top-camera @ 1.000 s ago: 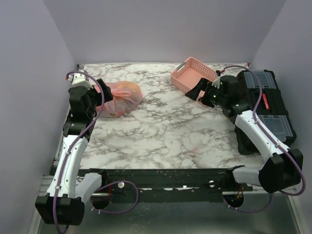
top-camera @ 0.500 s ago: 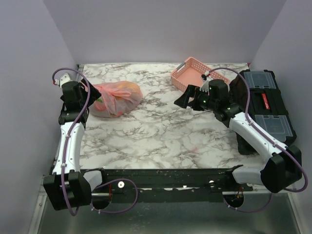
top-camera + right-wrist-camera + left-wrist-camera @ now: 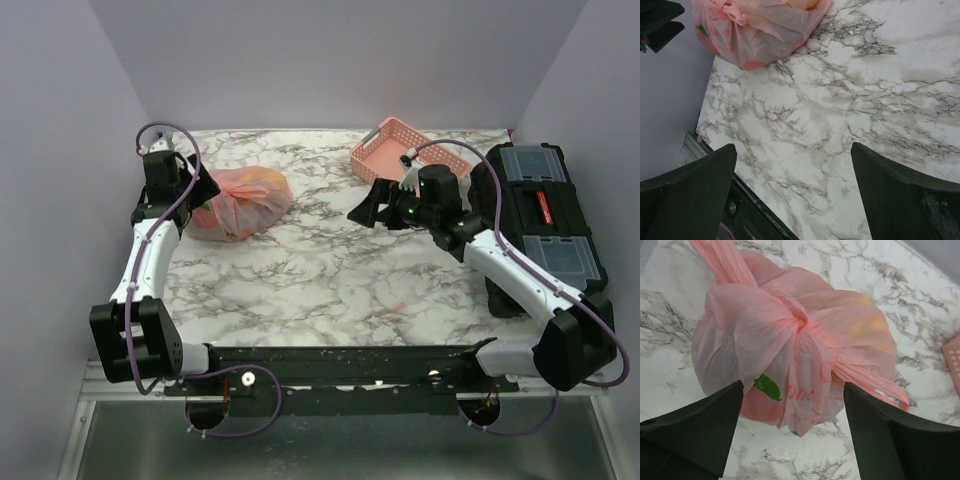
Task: Take the fake fruits out of the plastic bag
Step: Move the plastic bag to the center of the board.
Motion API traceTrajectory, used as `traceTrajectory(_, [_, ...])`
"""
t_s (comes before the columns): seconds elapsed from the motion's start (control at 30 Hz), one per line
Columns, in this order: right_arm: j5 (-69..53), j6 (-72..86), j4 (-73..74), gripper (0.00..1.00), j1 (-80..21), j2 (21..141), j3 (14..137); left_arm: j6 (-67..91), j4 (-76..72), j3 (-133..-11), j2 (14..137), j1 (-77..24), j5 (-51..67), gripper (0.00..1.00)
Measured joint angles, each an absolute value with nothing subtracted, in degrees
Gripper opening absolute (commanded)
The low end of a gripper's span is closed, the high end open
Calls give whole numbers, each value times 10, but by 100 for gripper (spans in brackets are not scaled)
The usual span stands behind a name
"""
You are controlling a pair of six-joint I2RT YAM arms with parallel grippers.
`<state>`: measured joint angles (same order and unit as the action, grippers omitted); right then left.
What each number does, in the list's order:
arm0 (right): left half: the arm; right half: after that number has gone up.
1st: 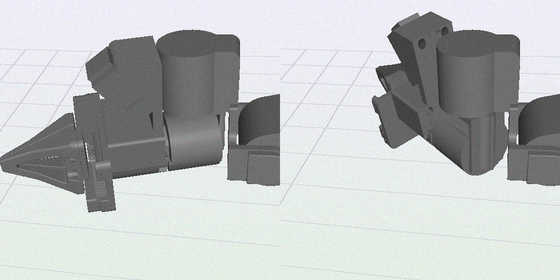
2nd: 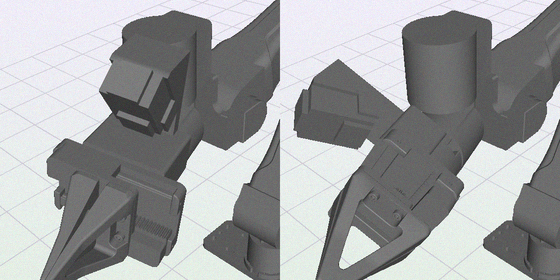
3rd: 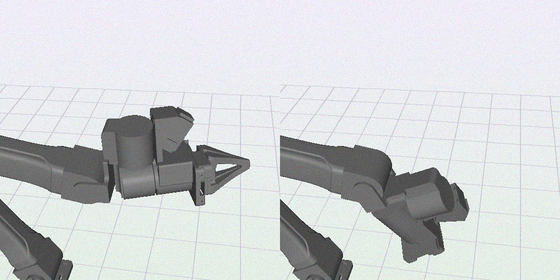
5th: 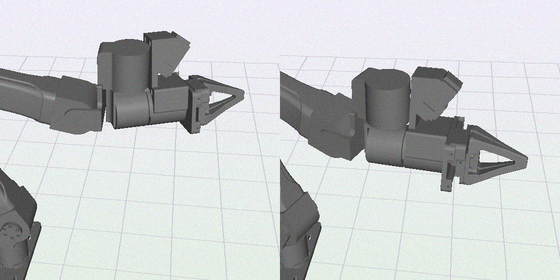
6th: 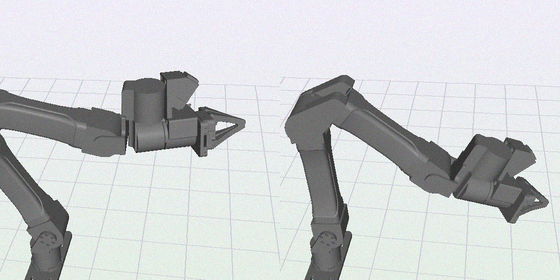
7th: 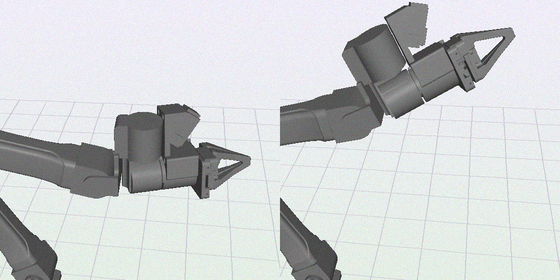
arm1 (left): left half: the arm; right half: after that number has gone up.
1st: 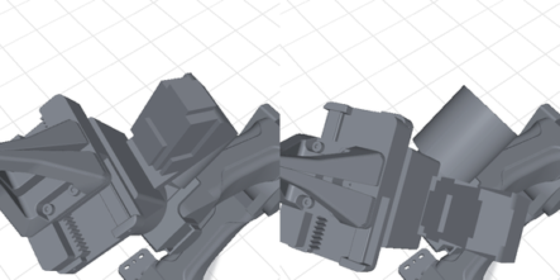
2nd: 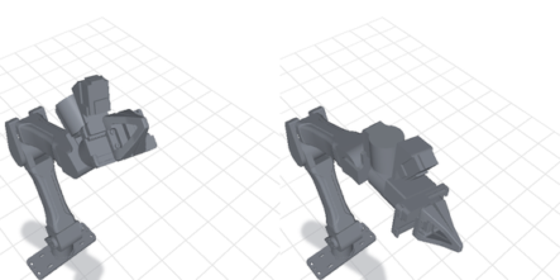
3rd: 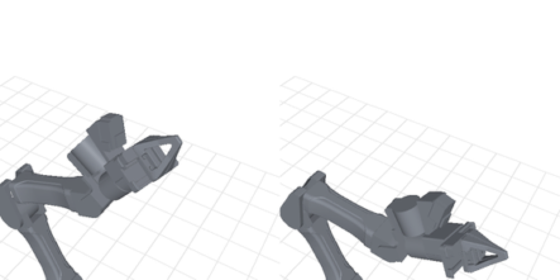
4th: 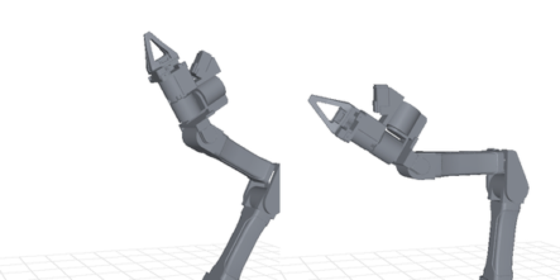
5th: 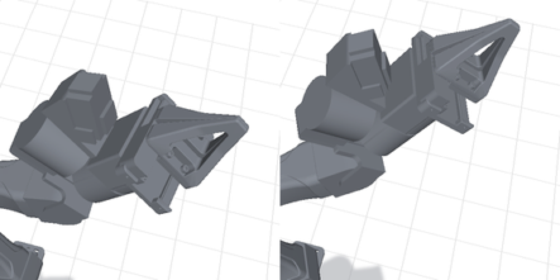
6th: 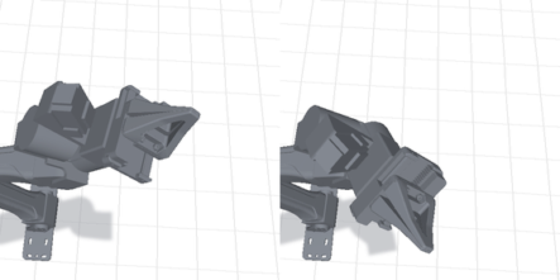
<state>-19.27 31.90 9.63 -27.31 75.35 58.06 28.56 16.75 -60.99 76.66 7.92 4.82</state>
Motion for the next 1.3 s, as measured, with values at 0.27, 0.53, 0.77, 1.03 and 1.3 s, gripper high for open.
traceTrajectory(0.27, [-198, 314, 95, 100, -273, 757, 581, 221, 207, -691, 841, 25, -32, 78])
traceTrajectory(0.53, [-199, 314, 95, 100, -273, 758, 581, 197, 229, -691, 861, 21, -55, 80])
traceTrajectory(0.77, [-198, 314, 95, 100, -273, 757, 581, 185, 240, -700, 888, 7, -51, 72])
traceTrajectory(1.03, [-198, 314, 95, 100, -273, 753, 578, 178, 274, -733, 915, 6, -21, 36])
traceTrajectory(1.3, [-198, 314, 95, 100, -273, 753, 576, 166, 308, -755, 932, 1, 35, 5])
